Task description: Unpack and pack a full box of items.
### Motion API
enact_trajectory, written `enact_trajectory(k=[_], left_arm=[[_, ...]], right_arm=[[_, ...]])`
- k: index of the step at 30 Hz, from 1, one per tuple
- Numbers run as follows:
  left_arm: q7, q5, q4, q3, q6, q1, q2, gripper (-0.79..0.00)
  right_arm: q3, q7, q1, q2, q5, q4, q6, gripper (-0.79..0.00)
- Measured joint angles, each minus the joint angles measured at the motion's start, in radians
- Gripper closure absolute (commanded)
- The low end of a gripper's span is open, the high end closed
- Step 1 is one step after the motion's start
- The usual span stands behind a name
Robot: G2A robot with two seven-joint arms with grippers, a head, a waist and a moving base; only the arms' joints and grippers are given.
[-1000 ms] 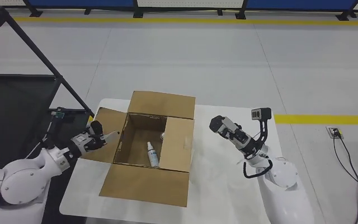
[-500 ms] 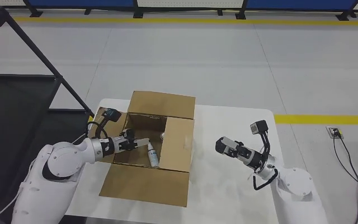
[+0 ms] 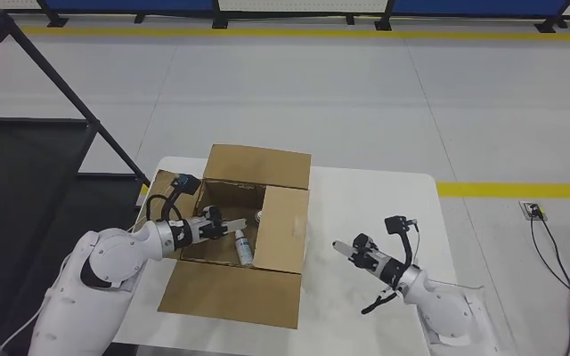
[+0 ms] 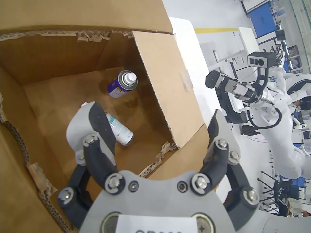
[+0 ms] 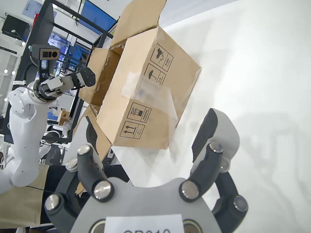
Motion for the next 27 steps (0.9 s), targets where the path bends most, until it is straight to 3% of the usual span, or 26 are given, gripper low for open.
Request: enact_trajectory(k=[6, 13, 16, 27], left_arm=[[0.0, -0.001, 0.0, 0.002, 0.002, -0.003, 0.0, -0.785], [0.0, -0.001, 0.0, 0.002, 0.002, -0.002, 0.0, -0.785], [0.0, -0.001, 0.0, 0.002, 0.002, -0.002, 0.0, -0.785], [0.0, -0.001, 0.0, 0.002, 0.002, -0.002, 0.0, -0.785]], right_arm=[[-0.015, 0.009, 0.0, 0.001, -0.016, 0.0, -0.009, -0.785], [-0.17, -0.18, 0.053, -0.001, -0.473, 0.044, 0.061, -0.785], [-0.223, -0.224, 0.08, -0.005, -0.591, 0.079, 0.103, -0.785], [-0.336, -0.347, 0.149, -0.022, -0.737, 0.182, 0.197, -0.785]])
